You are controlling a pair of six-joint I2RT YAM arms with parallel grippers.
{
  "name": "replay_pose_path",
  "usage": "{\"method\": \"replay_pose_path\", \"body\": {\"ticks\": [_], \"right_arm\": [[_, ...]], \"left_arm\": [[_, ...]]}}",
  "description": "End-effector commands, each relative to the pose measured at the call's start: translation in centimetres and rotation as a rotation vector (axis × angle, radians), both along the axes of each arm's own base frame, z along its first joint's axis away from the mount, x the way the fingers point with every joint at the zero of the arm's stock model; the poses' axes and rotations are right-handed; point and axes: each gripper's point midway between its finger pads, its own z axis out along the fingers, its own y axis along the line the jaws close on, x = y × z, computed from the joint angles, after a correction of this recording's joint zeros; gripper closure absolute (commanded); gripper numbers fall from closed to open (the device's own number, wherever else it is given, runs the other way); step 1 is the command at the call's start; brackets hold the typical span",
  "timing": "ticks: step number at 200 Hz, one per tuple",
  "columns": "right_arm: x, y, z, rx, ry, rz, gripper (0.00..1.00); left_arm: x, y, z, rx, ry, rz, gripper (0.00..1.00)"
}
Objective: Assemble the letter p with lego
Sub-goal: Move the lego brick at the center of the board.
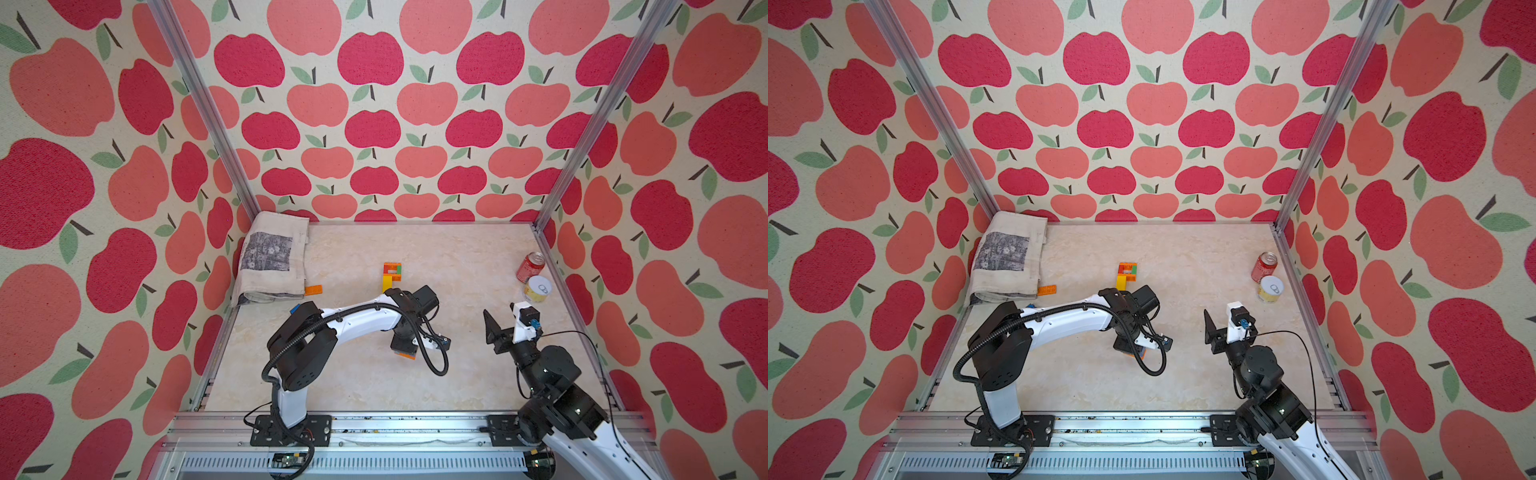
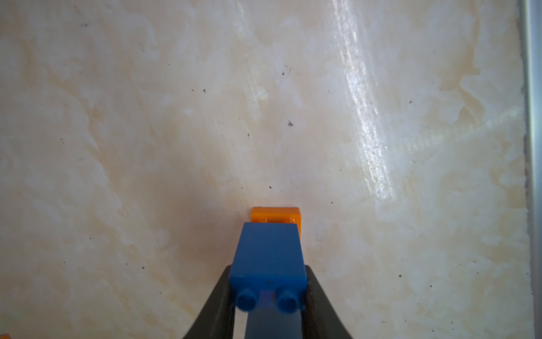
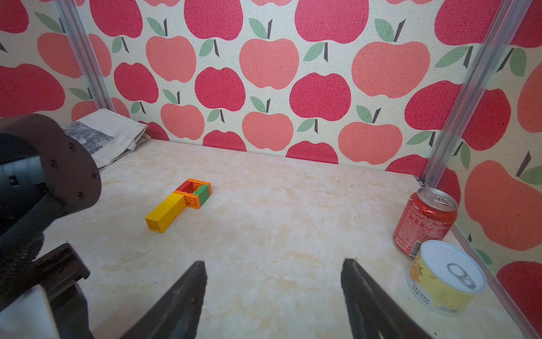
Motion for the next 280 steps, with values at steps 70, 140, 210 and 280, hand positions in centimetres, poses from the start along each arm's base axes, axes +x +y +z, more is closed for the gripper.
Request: {"method": "replay_pose_path", "body": {"ticks": [70,140,210,280], "right_arm": [[0.1,0.1,0.2,0.03,-0.007,0.003,0.24],[0.1,0.1,0.2,0.029,-0.008,0.002,0.24],[0.1,0.1,0.3,0.03,-0.01,0.002,0.24],[0.0,0.0,0.4,0.033,-0.012,0.0,0.24]], "left_arm": [[-1.4,0.8,-0.3,0.04,0.053,-0.02,0.68],[-1.3,1.1,-1.4,0.08,0.055,-0.023,0.68],[-1.6,0.9,-1.8,0.111,0.063,-0.027,0.7],[-1.7,2.8,-4.7,0.223,0.09,-0.003,0.71]]}}
